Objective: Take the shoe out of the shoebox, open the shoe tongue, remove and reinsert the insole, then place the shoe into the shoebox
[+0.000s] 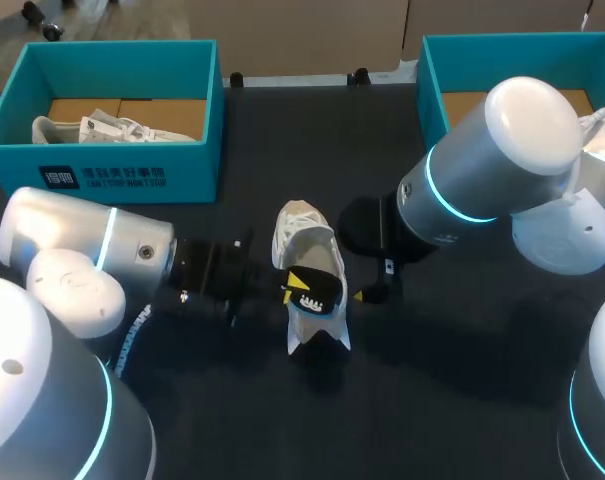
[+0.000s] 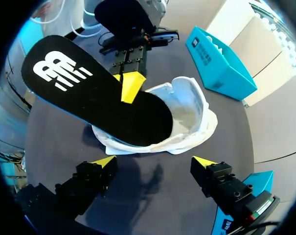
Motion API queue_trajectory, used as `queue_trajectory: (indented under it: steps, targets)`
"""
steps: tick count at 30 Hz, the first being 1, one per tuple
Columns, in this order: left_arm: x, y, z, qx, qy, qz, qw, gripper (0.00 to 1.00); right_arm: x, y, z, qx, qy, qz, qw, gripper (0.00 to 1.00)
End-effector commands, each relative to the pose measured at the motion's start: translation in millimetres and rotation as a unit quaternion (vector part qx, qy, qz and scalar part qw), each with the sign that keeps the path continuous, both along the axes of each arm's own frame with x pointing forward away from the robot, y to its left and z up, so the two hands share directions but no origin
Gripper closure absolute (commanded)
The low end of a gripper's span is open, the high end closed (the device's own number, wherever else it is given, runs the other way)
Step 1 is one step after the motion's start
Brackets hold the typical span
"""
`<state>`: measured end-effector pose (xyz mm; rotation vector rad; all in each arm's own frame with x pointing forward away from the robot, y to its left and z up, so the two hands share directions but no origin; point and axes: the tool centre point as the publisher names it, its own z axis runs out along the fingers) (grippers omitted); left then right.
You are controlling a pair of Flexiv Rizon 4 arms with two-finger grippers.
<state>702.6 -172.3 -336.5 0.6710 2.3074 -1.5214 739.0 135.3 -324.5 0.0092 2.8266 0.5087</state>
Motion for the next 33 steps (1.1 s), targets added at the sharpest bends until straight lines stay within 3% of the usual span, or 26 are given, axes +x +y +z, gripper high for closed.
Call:
queue_trajectory:
  steps: [1,15,16,17,19,26,32,33]
  targets:
    - [8.0,-5,-5,-0.006,-0.010,0.003,1.000,1.00,-1.3,0,0,-0.001,-0.001,-0.001,1.000,0.00]
    - [22.1,-5,-18,-0.008,-0.010,0.029,0.999,0.98,-1.3,0,0,-0.001,-0.001,-0.001,1.000,0.00]
    - [20.0,-4,-16,-0.009,-0.011,0.030,0.999,0.65,-1.3,0,0,-0.001,-0.001,-0.001,1.000,0.00]
    - [18.4,-4,-13,-0.010,-0.011,0.030,0.999,0.55,-1.3,0,0,-0.001,-0.001,-0.001,1.000,0.00]
    - [15.9,-4,-8,-0.013,-0.014,0.028,0.999,0.52,-1.3,0,0,-0.001,-0.001,-0.001,1.000,0.00]
    - [5.6,-6,10,-0.018,-0.029,0.016,0.999,0.61,-1.3,0,0,-0.001,-0.001,-0.001,1.000,0.00]
    - [-2.9,-6,18,-0.020,-0.036,0.009,0.999,0.57,-1.3,0,0,-0.001,-0.001,-0.001,1.000,0.00]
    - [-3.4,-5,17,-0.020,-0.035,0.008,0.999,0.62,-1.3,0,0,-0.001,-0.001,-0.001,1.000,0.00]
